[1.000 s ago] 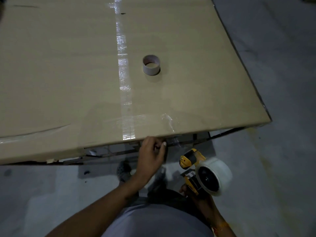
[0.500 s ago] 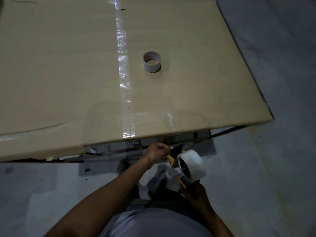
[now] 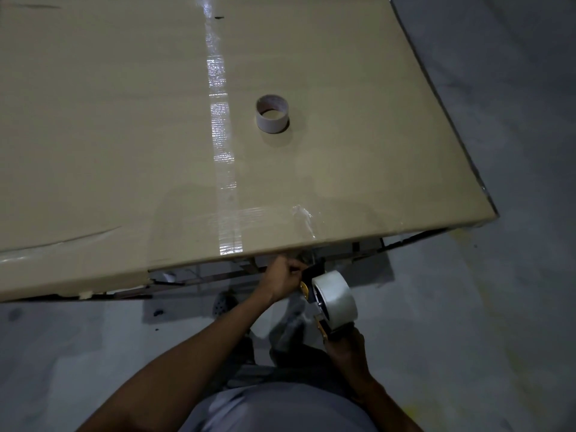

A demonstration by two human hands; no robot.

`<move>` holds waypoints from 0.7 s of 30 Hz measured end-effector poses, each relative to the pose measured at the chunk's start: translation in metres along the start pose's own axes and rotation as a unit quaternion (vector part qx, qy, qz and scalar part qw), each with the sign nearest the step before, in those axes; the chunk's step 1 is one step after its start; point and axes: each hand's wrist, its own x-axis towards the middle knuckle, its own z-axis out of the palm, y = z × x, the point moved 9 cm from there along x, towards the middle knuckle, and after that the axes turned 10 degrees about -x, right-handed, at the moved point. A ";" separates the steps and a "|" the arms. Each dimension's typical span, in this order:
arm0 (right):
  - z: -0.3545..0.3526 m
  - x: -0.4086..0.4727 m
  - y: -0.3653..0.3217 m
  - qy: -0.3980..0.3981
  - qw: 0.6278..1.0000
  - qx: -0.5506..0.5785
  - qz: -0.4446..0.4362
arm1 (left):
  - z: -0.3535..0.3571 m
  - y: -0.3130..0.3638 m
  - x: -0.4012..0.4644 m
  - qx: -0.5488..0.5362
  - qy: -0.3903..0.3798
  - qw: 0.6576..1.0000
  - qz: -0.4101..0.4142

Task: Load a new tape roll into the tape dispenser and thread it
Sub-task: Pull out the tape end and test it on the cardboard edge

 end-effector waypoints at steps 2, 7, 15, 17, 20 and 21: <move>0.004 0.001 0.002 0.008 1.000 0.003 -0.004 | -0.001 0.005 -0.001 0.015 0.003 1.000 0.020; -0.002 -0.002 0.001 0.011 0.999 0.044 0.010 | -0.001 0.007 -0.001 0.029 0.011 0.998 0.053; -0.011 -0.007 -0.009 -0.011 0.998 0.060 0.024 | -0.003 -0.005 0.003 -0.021 0.022 0.999 0.030; -0.012 -0.007 -0.008 -0.001 0.997 0.079 0.026 | -0.003 -0.005 0.004 -0.035 0.034 0.999 0.014; -0.013 -0.009 -0.009 0.018 0.994 0.105 0.028 | 0.002 -0.004 0.003 -0.019 0.034 0.999 0.005; -0.013 -0.009 -0.010 0.024 0.994 0.101 0.023 | 0.003 -0.005 0.002 -0.023 0.035 0.999 0.005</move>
